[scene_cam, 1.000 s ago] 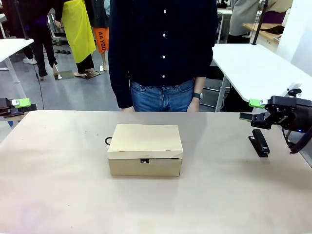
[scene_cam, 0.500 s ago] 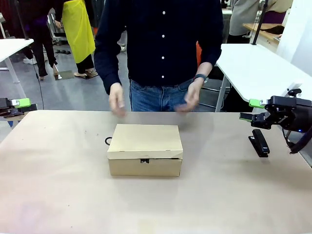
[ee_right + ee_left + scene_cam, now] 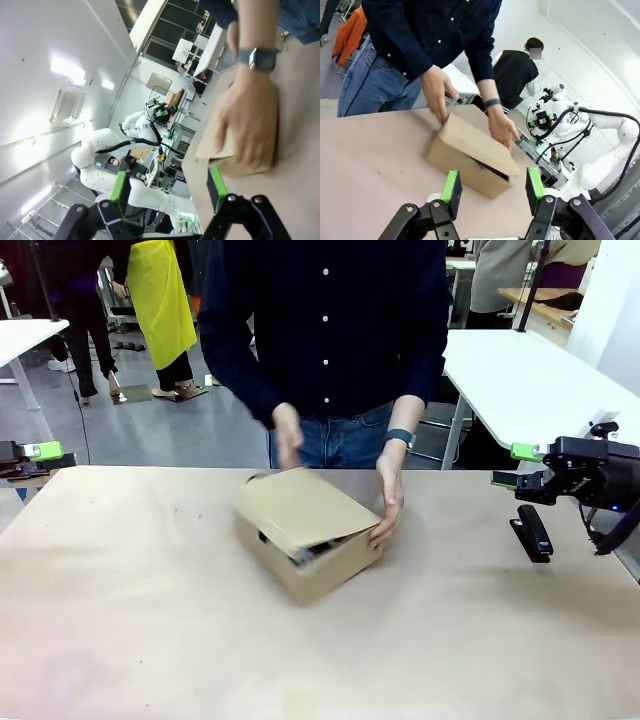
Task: Pack the items into the box.
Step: Close the Mailer Box.
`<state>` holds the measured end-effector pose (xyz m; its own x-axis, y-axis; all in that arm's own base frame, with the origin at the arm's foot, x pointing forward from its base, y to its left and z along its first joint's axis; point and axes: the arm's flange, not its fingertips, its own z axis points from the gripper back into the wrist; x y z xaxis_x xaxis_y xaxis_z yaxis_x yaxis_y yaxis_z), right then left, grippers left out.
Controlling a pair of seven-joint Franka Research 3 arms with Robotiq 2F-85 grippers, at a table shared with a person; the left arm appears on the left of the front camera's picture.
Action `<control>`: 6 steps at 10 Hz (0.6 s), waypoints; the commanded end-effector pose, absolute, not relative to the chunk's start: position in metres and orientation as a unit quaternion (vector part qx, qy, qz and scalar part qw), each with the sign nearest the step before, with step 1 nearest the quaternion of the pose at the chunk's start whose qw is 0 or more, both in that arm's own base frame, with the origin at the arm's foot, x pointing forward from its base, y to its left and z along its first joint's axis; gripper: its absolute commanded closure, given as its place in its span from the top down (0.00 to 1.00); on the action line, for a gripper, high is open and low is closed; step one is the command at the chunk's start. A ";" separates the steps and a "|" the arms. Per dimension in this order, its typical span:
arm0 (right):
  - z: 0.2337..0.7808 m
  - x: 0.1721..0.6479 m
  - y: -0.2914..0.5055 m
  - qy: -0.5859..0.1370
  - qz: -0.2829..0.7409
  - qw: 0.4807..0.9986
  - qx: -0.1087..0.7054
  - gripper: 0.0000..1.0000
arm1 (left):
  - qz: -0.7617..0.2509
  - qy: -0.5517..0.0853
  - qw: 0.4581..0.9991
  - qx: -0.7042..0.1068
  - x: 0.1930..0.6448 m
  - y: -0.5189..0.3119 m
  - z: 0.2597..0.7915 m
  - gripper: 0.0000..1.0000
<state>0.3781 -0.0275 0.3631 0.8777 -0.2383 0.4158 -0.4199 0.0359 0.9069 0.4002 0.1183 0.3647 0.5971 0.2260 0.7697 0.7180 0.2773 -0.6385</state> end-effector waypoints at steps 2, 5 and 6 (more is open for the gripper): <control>0.366 0.378 -0.026 -0.244 0.077 0.676 0.691 0.82 | -0.184 -0.417 0.683 -0.570 0.398 0.120 0.368 0.69; 0.366 0.378 -0.026 -0.244 0.077 0.676 0.691 0.82 | -0.184 -0.417 0.683 -0.570 0.398 0.120 0.368 0.69; 0.366 0.378 -0.026 -0.244 0.077 0.676 0.691 0.82 | -0.184 -0.417 0.683 -0.570 0.398 0.120 0.368 0.69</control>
<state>0.3781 -0.0275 0.3631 0.8777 -0.2383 0.4158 -0.4199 0.0359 0.9069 0.4002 0.1183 0.3647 0.5971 0.2260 0.7697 0.7180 0.2773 -0.6384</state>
